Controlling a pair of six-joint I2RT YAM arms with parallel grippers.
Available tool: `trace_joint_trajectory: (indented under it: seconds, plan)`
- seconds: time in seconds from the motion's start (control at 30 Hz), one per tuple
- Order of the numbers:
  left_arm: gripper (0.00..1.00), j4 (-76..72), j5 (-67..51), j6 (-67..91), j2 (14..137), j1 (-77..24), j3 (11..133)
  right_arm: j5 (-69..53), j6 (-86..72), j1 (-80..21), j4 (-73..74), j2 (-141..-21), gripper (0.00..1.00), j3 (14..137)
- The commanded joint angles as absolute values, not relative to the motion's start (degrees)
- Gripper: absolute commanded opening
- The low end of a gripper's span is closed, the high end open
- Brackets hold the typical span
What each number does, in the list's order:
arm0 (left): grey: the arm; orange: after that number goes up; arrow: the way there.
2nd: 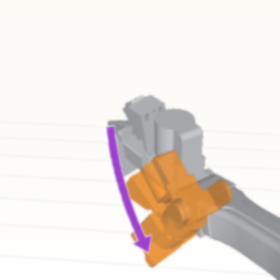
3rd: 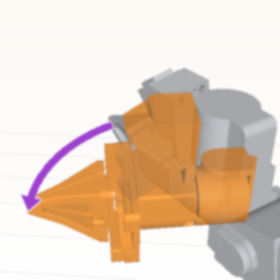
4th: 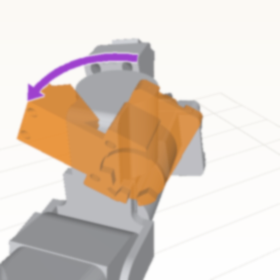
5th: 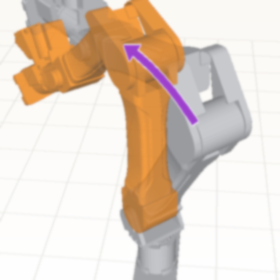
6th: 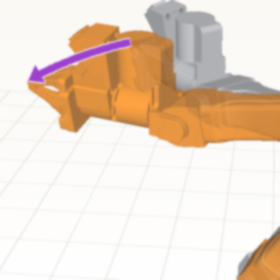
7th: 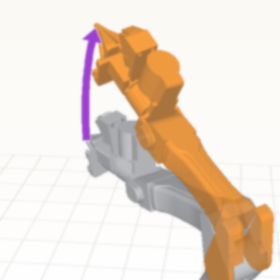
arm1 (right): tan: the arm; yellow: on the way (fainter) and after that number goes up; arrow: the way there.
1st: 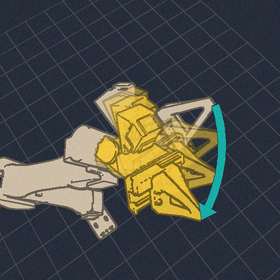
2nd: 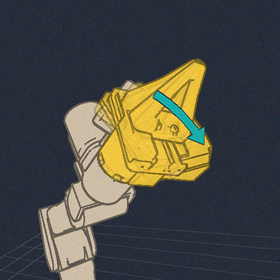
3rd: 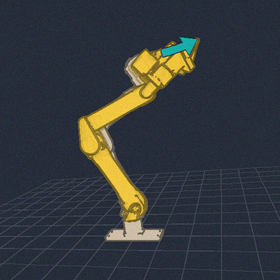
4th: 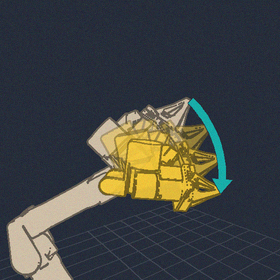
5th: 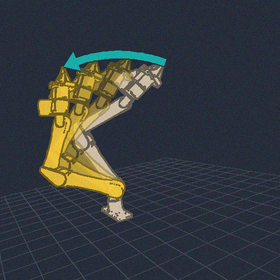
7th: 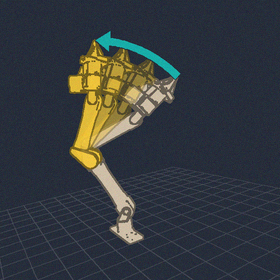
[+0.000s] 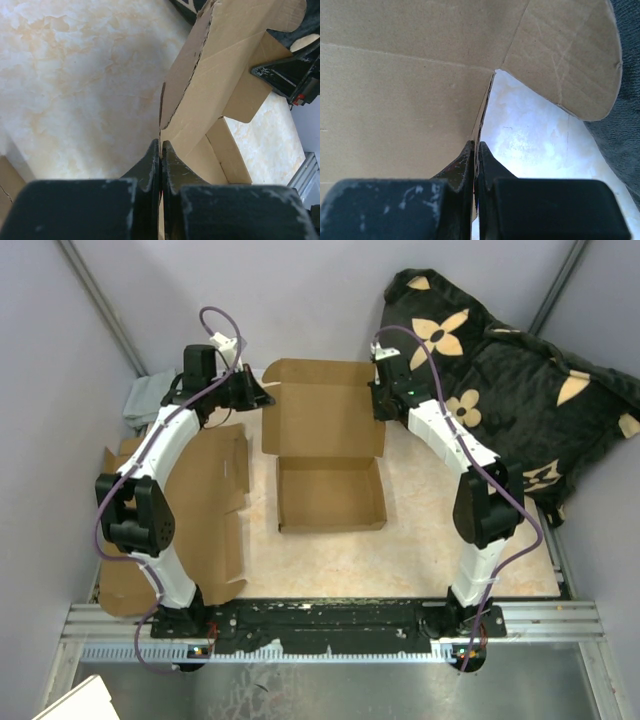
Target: Fold the paper box
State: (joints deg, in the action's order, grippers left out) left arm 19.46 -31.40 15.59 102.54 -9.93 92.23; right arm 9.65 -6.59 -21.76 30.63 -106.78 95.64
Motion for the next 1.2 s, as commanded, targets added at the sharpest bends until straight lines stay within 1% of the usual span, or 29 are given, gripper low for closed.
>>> trace_joint_trajectory:
  seconds: [0.0,0.3,0.47,0.63,0.77,1.0,1.03,1.07,1.1,1.17]
  plan:
    - [0.00,19.5,-35.2,15.7,102.0,-9.0,93.2,12.9,-6.0,-22.2,28.2,-103.3,0.00,98.0]
    - [0.00,19.0,-30.6,15.7,99.5,-9.0,90.4,12.6,-6.4,-22.1,28.8,-104.1,0.00,99.4]
    - [0.00,12.4,-29.8,15.7,94.1,-9.0,83.5,11.4,-6.7,-22.1,29.1,-104.1,0.00,99.9]
    - [0.00,7.9,-30.0,15.7,90.1,-9.0,79.6,10.7,-7.2,-21.7,29.6,-103.6,0.00,99.8]
    - [0.00,5.5,-28.8,15.7,87.8,-9.0,77.1,10.2,-7.3,-21.7,29.4,-101.8,0.00,98.7]
    - [0.00,7.9,-26.5,15.7,86.8,-9.0,76.9,9.6,-7.3,-19.8,30.2,-95.5,0.00,95.6]
    - [0.75,8.2,-26.6,2.5,86.7,-9.0,76.8,9.1,-7.8,-18.9,30.3,-95.3,0.00,95.1]
    - [0.97,8.3,-26.7,-1.4,86.7,-9.0,76.6,8.2,-8.2,-17.9,30.4,-94.3,0.00,94.5]
    - [0.99,8.4,-27.0,-1.9,86.8,-9.0,76.4,7.4,-8.8,-16.8,30.3,-93.0,0.00,93.8]
    - [0.97,8.8,-27.9,-1.7,86.9,-8.9,76.5,6.6,-9.3,-15.3,30.0,-91.9,0.00,92.1]
